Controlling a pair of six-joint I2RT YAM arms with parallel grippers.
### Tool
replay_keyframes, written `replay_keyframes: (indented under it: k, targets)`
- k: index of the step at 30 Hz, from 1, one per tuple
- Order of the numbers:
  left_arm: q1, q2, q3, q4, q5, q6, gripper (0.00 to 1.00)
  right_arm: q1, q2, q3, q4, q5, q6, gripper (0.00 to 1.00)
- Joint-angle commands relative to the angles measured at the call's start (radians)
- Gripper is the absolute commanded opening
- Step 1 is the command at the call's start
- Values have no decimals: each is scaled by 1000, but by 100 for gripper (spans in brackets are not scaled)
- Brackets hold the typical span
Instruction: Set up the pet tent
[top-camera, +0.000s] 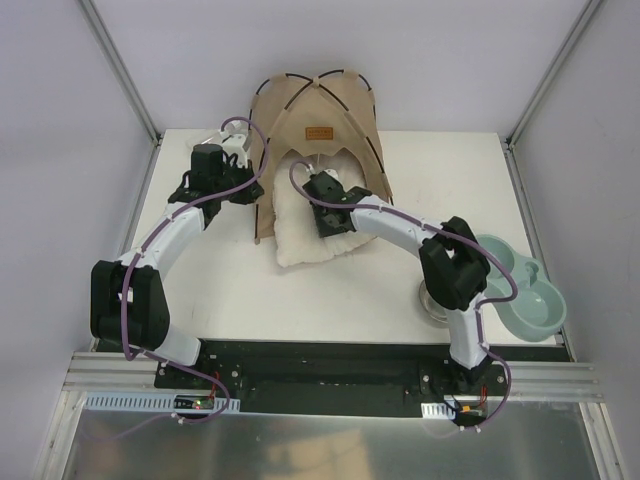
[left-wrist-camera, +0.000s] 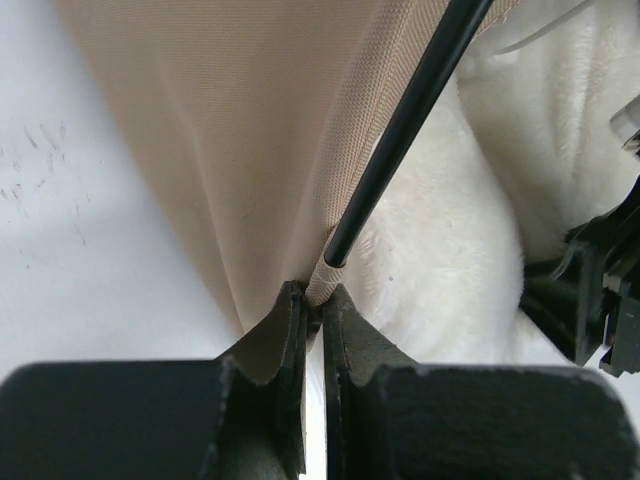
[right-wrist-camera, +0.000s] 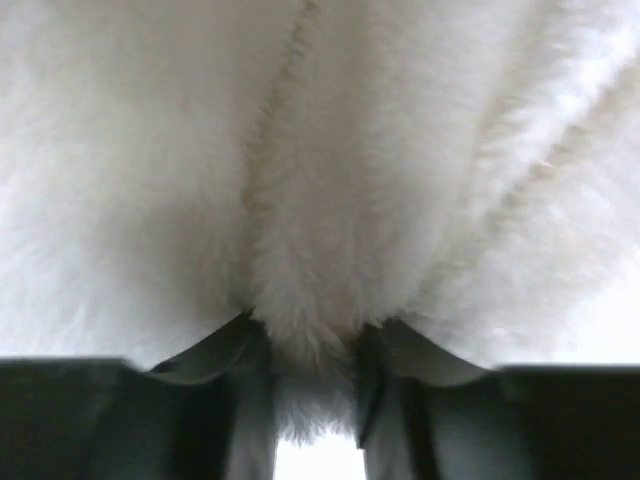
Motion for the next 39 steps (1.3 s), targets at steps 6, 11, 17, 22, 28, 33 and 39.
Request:
replay_keyframes:
  k: [6, 11, 17, 22, 28, 33, 39]
  targets:
    - [-10, -5, 24, -34, 12, -59, 0, -8, -96, -95, 165, 93, 60, 0]
    - [-10, -6, 27, -44, 29, -53, 0, -54, -234, -63, 254, 109, 192, 0]
    - [-12, -15, 28, -54, 68, -69, 0, -59, -182, 44, 364, 230, 165, 0]
    - [-12, -43, 27, -63, 120, -76, 0, -59, -103, -17, 677, 273, 53, 0]
    - [-13, -64, 33, -86, 141, -75, 0, -67, 12, -81, 926, 220, -194, 0]
    - [-12, -81, 53, -107, 146, -84, 0, -142, 29, -164, 949, 110, -168, 0]
    - [-12, -78, 90, -107, 203, -127, 0, -146, 60, -129, 848, 40, -85, 9]
